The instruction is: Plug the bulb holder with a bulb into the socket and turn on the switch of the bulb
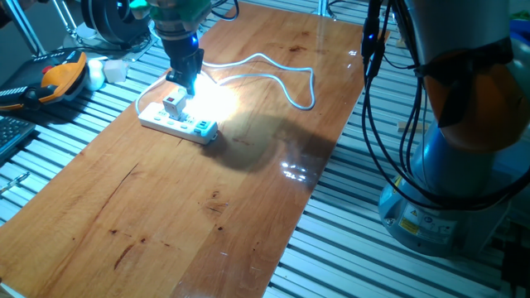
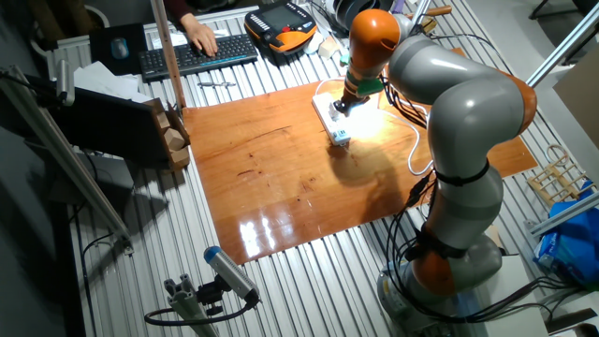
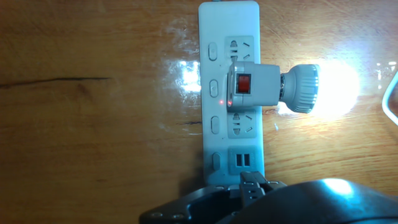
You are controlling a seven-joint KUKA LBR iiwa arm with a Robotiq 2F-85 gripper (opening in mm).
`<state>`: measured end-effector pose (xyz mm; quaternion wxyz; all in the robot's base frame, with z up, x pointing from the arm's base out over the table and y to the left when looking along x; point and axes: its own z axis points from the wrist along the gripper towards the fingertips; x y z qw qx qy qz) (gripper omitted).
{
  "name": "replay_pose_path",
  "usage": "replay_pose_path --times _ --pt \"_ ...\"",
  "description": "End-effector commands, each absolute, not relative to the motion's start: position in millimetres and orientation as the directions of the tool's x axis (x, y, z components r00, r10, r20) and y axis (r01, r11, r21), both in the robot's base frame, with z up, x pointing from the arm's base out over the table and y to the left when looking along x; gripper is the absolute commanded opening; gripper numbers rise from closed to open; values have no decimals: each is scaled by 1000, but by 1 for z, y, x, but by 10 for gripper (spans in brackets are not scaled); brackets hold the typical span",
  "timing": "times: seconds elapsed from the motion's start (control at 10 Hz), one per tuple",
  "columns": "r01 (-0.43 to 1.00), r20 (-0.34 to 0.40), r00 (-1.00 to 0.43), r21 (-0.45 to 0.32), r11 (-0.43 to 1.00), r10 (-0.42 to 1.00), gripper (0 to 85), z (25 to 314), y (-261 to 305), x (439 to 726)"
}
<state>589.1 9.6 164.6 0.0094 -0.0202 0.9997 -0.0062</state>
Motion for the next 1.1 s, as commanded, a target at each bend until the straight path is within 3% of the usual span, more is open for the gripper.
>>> replay_pose_path --times 0.0,1.0 --pt "-39 -15 -999 -11 999 -39 0 164 10 589" --pt "-33 -30 -999 -21 999 -33 0 158 14 587"
